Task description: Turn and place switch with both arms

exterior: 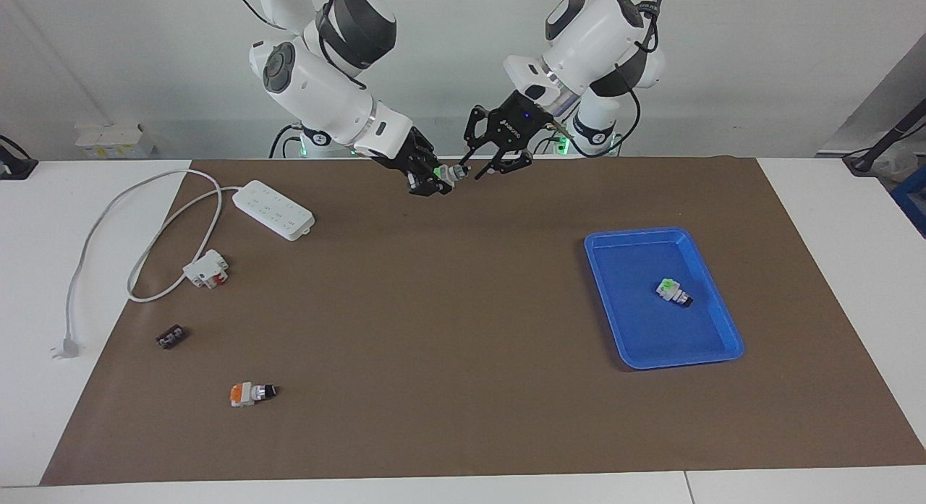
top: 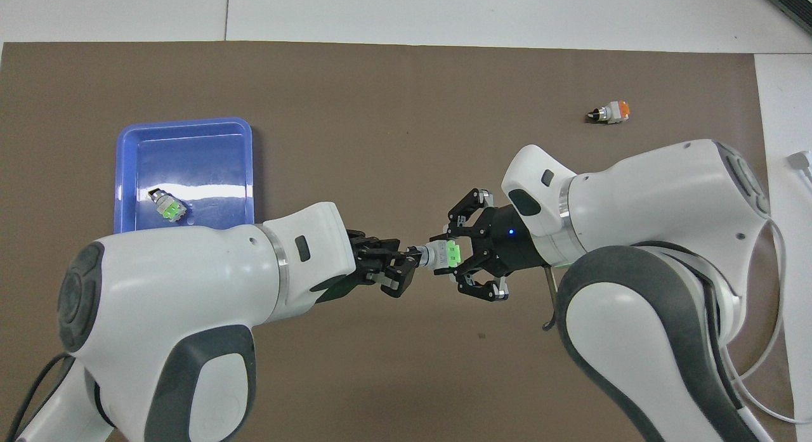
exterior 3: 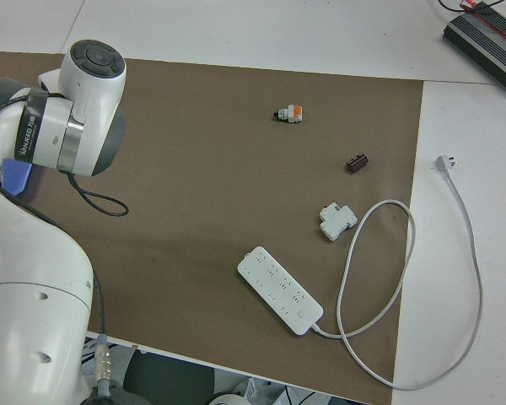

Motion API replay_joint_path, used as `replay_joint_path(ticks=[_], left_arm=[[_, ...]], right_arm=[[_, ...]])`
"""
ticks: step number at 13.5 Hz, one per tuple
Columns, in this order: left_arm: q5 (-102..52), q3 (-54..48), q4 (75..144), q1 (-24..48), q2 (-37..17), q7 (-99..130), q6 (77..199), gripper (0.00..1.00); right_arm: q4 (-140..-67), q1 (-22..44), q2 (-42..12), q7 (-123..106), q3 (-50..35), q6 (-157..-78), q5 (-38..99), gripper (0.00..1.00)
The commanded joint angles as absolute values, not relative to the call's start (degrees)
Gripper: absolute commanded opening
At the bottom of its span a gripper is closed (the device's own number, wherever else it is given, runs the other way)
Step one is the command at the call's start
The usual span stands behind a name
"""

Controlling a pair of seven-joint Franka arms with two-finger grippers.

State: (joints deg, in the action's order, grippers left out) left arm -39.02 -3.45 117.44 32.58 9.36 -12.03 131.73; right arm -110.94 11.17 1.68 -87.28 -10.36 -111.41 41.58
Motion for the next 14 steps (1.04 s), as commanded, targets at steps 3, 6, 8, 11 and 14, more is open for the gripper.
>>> replay_joint_path(ticks=[3,6,8,11,14], left_arm=[[-40.08,-2.64,118.04,33.92,9.14,-13.27,132.8,0.32],[-39.99,-2.64,118.39,34.36,9.14,-14.15,132.71,0.32],[-39.99,-2.64,118.56,34.98,9.14,-14.93,132.71,0.32],[-39.9,-2.64,118.65,34.89,9.23,-16.17,132.19,0.29],[-39.9,-2.55,118.74,34.89,9.14,-17.84,132.1,0.23]], right_arm=[[-112.67,11.25,3.43,-87.01,-10.37,-112.5,41.75,0.0],[-112.67,11.25,3.43,-86.92,-10.37,-112.5,41.66,0.0],[-112.68,11.25,3.43,-86.92,-10.37,-112.5,41.66,0.0],[-112.68,11.25,3.43,-86.84,-10.37,-112.5,41.13,0.0],[-112.68,11.25,3.43,-86.75,-10.37,-112.41,41.04,0.0]])
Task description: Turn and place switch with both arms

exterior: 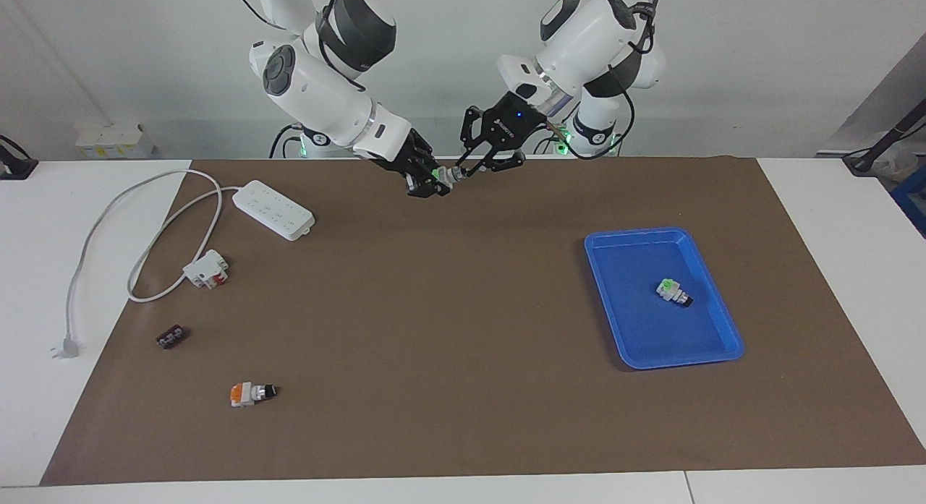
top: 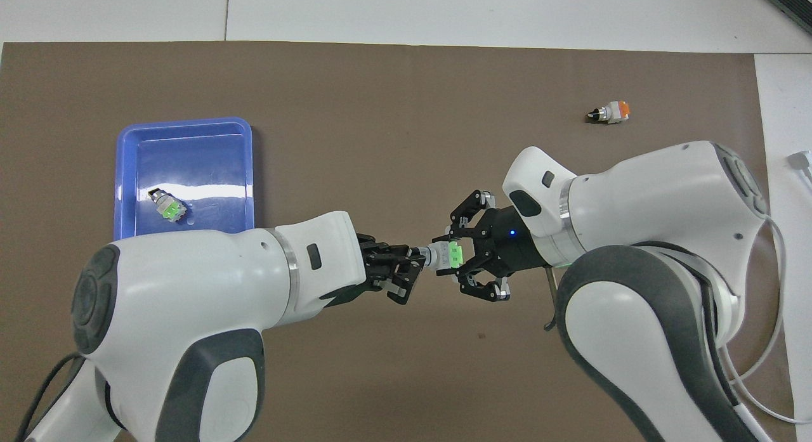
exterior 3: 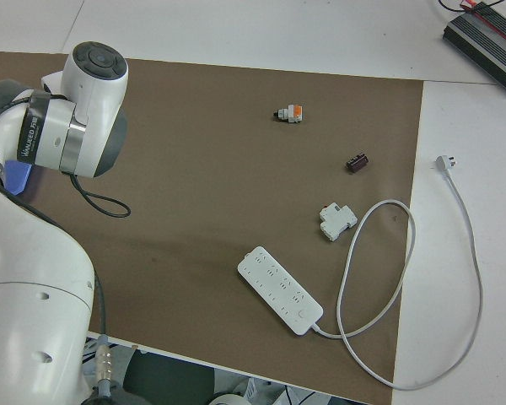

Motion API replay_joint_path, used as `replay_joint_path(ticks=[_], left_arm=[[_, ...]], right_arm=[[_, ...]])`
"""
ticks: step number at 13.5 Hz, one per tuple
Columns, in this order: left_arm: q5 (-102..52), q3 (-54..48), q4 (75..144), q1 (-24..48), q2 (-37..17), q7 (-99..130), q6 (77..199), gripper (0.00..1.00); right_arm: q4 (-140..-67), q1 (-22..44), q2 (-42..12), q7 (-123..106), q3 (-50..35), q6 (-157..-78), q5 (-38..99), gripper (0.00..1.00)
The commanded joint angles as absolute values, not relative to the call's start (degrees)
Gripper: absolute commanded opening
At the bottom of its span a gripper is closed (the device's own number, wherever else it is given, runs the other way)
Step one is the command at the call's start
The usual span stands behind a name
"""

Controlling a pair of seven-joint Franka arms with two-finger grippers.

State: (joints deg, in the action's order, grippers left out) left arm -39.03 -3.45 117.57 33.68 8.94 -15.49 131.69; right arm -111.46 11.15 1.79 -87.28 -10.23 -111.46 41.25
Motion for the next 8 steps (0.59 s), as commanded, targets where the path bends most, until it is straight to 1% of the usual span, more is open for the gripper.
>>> replay_joint_path(ticks=[1,5,8], left_arm=[[-39.9,-2.55,118.74,34.89,9.14,-18.02,132.1,0.21],[-39.9,-2.55,118.83,34.89,9.14,-18.63,132.01,0.08],[-39.9,-2.55,118.74,34.89,9.14,-18.28,131.22,0.0]], right_arm=[[-112.59,11.25,3.43,-86.75,-10.37,-112.5,40.96,0.0],[-112.59,11.25,3.43,-86.66,-10.37,-112.5,40.96,0.0],[-112.59,11.86,3.43,-86.66,-10.37,-112.41,40.96,0.0]])
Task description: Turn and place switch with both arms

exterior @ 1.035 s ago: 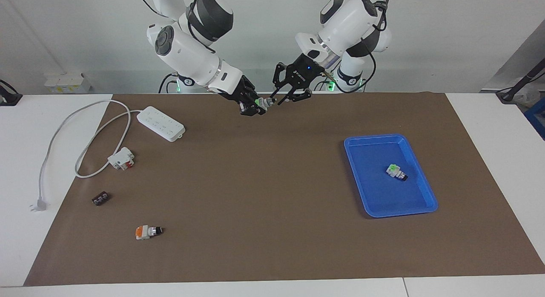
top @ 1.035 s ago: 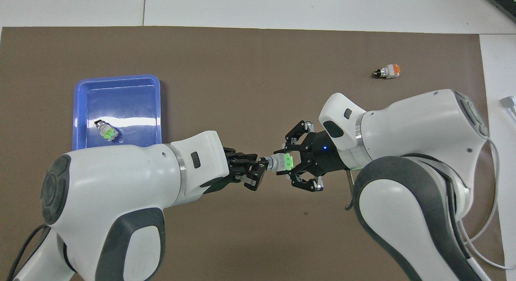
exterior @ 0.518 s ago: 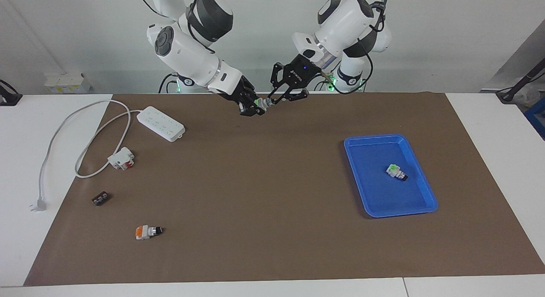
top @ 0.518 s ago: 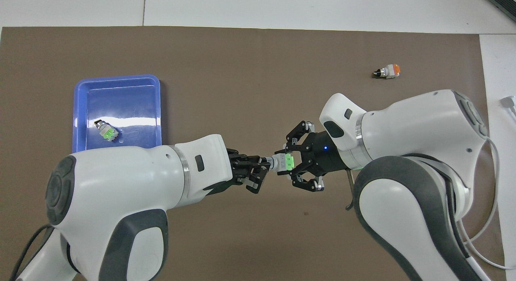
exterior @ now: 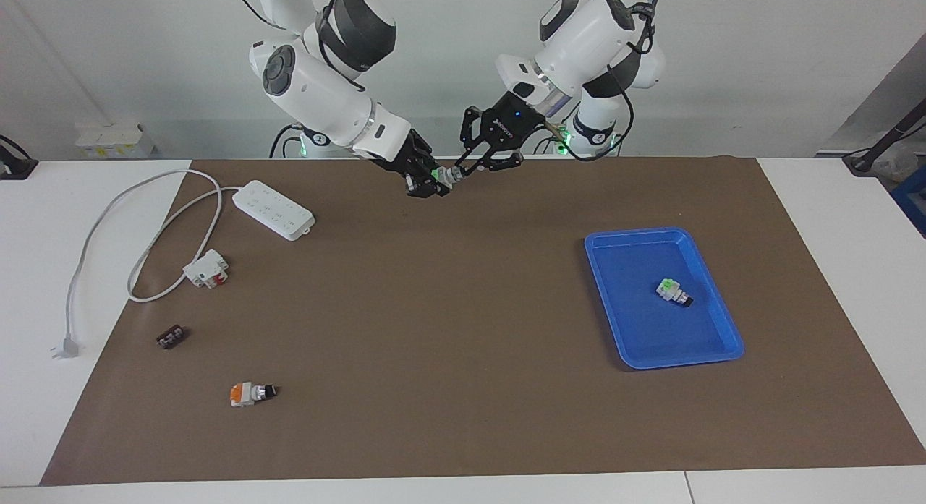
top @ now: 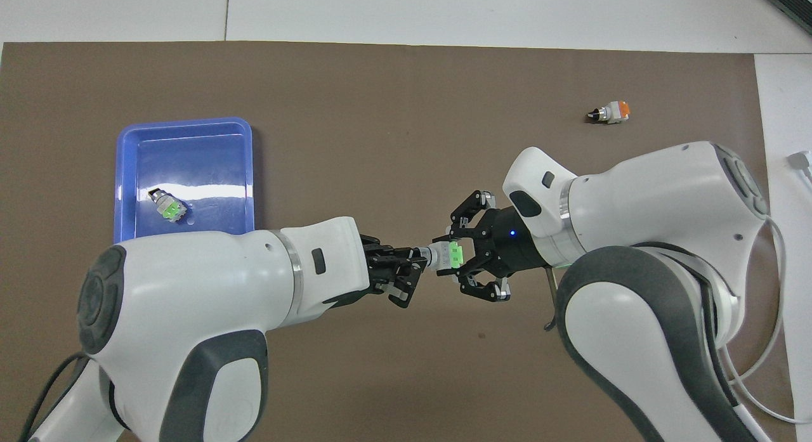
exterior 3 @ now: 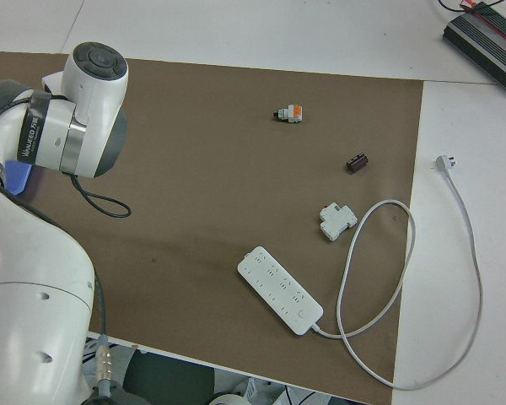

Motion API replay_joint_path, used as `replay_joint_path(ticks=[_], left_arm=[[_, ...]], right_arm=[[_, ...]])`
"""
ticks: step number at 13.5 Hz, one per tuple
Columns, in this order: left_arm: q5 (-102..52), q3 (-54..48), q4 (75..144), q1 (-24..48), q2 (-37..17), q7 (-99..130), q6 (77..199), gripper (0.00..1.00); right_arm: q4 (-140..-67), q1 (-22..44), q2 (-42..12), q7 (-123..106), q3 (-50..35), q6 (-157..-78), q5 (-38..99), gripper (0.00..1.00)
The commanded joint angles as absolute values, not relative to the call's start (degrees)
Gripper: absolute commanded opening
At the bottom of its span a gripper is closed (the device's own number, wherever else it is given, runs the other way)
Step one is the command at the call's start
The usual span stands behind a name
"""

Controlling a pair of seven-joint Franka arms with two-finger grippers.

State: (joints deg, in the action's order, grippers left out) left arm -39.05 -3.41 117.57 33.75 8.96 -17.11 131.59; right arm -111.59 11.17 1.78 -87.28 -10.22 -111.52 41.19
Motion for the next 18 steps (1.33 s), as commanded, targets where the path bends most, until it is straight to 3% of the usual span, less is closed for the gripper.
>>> replay_joint_path(ticks=[1,18], left_arm=[[-39.99,-2.55,118.74,34.89,9.23,-18.19,130.87,0.0],[-45.87,-2.55,118.04,33.31,9.23,7.54,128.93,0.0]], right_arm=[[-112.59,11.95,3.43,-86.66,-10.37,-112.5,40.96,0.0],[-112.59,11.95,3.43,-86.31,-10.37,-112.5,40.61,0.0]])
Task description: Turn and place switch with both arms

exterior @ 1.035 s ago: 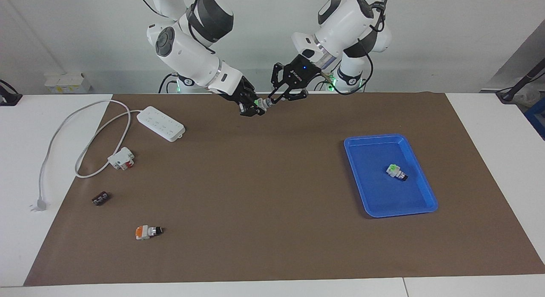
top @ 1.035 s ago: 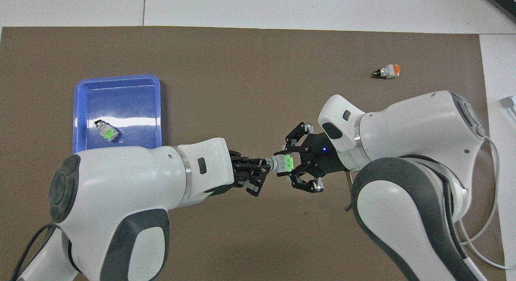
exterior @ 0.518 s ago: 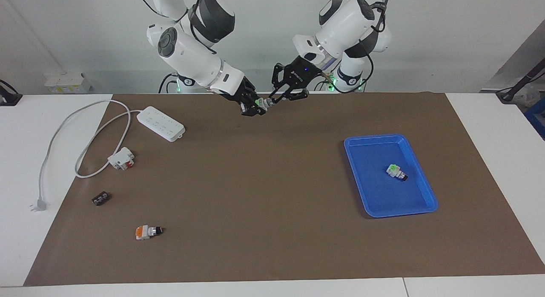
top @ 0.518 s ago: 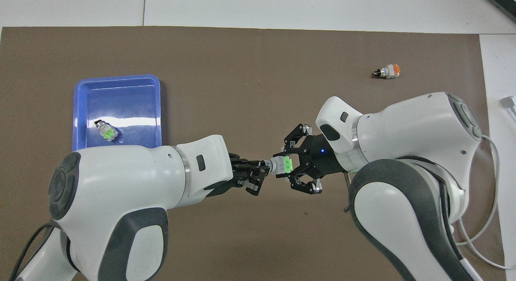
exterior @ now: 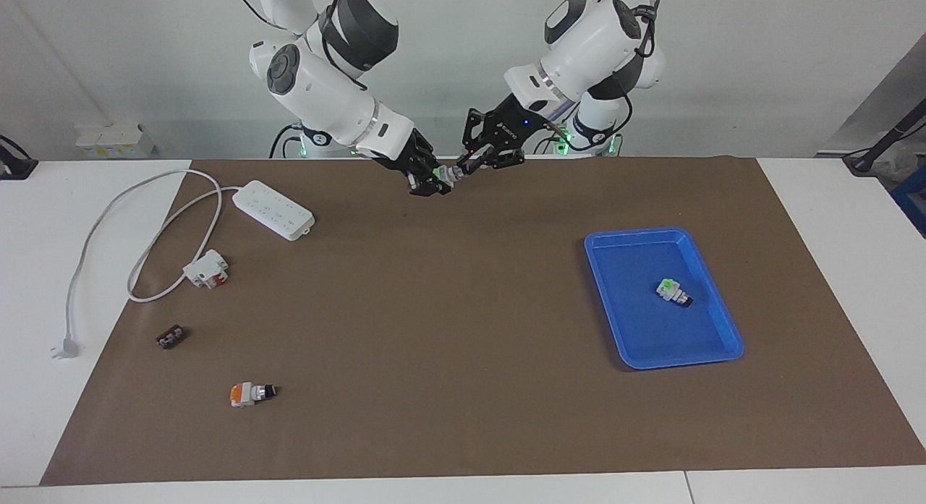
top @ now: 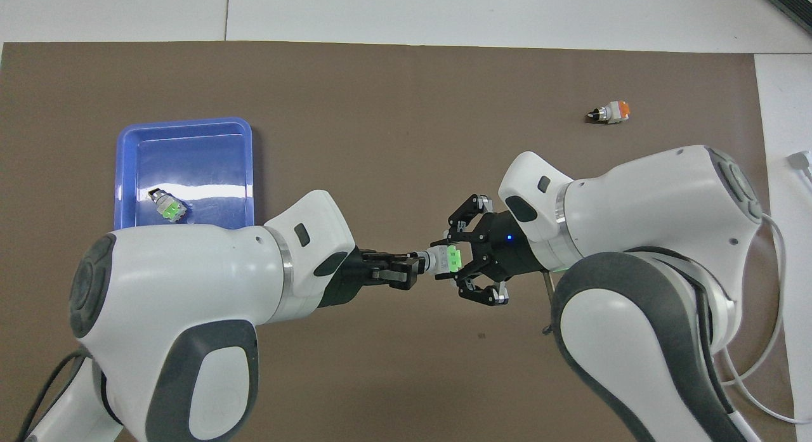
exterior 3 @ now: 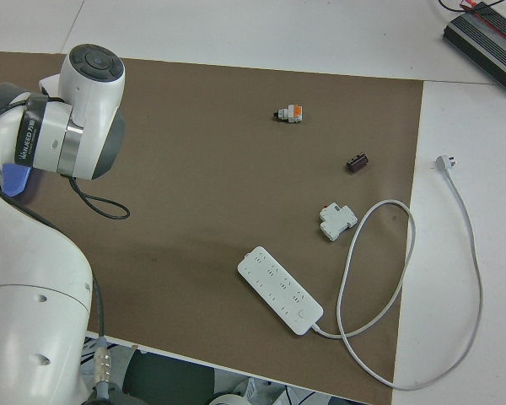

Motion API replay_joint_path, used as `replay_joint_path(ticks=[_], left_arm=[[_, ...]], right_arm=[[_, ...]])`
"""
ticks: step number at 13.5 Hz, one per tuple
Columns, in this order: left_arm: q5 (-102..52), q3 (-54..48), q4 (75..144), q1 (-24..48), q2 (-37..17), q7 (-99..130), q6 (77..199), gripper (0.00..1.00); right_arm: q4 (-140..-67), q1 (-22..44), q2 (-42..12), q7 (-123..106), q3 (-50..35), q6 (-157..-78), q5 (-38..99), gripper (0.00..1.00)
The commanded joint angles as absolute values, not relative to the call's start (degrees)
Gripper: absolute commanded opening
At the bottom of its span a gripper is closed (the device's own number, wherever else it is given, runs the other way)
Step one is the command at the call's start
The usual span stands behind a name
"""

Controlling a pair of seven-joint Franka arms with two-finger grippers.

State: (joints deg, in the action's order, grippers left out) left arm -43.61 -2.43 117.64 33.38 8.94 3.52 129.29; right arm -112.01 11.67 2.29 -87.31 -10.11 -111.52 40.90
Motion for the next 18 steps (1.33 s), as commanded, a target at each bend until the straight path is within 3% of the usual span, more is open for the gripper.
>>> replay_joint_path(ticks=[1,18], left_arm=[[-46.57,-2.55,117.95,33.31,9.23,9.39,129.11,0.0],[-51.94,-2.37,117.86,30.85,9.49,33.02,126.03,0.0]], right_arm=[[-112.59,11.95,3.43,-86.31,-10.37,-112.5,40.52,0.0],[-112.59,11.95,3.43,-85.78,-10.37,-112.41,40.17,0.0]])
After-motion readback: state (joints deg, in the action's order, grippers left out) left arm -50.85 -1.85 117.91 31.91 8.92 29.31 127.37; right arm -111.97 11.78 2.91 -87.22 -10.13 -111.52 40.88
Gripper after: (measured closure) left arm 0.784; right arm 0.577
